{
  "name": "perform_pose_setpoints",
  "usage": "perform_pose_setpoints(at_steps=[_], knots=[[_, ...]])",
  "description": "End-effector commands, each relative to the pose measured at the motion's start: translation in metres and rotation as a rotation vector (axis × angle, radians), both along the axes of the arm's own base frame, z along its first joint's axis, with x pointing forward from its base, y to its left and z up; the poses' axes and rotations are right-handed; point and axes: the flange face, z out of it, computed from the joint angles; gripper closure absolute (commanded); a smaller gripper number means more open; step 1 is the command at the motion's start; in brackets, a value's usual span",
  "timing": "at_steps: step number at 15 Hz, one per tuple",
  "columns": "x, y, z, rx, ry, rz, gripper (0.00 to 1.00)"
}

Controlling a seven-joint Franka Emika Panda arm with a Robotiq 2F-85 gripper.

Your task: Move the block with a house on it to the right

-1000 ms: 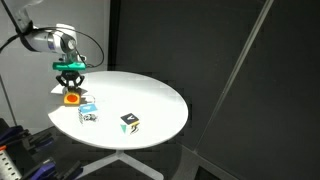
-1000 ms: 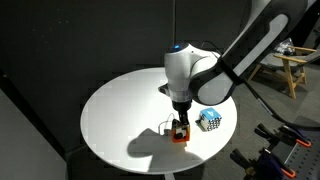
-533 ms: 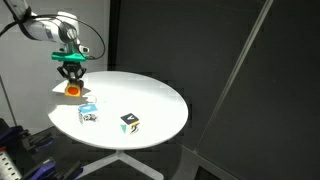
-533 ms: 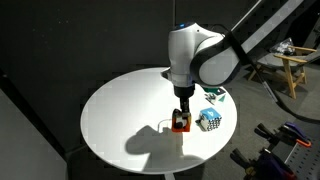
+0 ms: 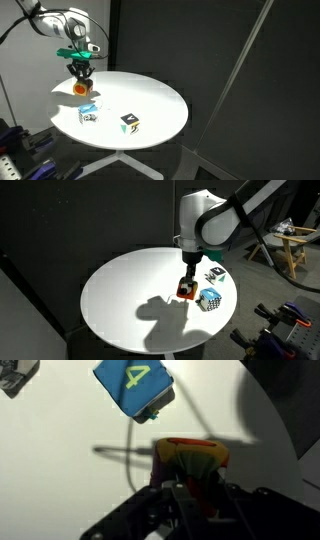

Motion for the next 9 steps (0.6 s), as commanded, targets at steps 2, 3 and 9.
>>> perform_pose_setpoints(at_steps=[2,3,9], knots=[[0.011,-0.05,0.008,0.002,0.015,-0.231,0.92],[0.016,-0.062,0.008,0.004,0.018,-0.278,0.92],[0.026,-0.103,0.006,0.016,0.016,-0.458,0.93]])
